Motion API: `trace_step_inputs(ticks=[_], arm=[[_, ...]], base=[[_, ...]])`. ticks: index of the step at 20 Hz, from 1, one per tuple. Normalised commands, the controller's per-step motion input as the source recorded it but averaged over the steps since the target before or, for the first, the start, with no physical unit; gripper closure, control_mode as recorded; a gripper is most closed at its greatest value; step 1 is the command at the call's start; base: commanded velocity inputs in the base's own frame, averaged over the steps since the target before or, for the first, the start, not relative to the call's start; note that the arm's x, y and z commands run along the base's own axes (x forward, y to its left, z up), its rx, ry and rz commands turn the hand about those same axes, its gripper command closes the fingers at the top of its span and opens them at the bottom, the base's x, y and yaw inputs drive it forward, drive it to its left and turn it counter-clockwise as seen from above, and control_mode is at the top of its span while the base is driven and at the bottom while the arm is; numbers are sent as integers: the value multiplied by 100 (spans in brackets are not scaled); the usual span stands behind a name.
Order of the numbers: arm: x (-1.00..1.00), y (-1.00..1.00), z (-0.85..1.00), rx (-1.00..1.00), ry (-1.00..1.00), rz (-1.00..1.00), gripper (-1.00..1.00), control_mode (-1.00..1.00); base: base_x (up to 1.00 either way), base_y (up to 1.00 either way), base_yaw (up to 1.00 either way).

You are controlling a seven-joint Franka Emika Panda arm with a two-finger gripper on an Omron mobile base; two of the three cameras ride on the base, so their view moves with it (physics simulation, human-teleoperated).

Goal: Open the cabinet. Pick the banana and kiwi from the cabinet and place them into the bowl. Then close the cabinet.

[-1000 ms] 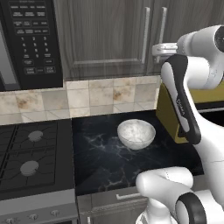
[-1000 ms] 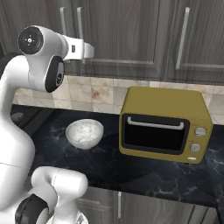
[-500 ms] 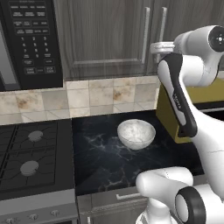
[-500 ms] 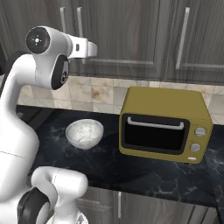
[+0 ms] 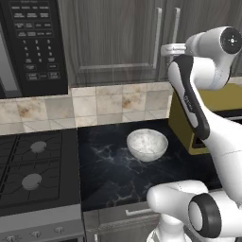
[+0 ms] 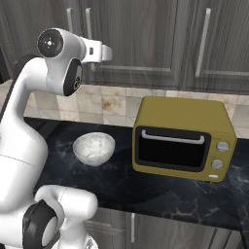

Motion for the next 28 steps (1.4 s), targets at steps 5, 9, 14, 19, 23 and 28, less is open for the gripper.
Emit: trace_step_inputs(ticks=[5,9,14,19,23,28], arm=[[25,0,0,0,0,0,-100,-100],[26,0,0,0,0,0,-100,-100],[30,0,0,0,0,0,-100,-100],[31,0,0,0,0,0,-100,-100],[38,-2,0,0,0,0,-100,-100],[34,-2,-5,0,0,0,-100,-100]], base=[[0,0,0],[0,0,0],[0,0,0],[0,0,0],[0,0,0],[0,0,0]])
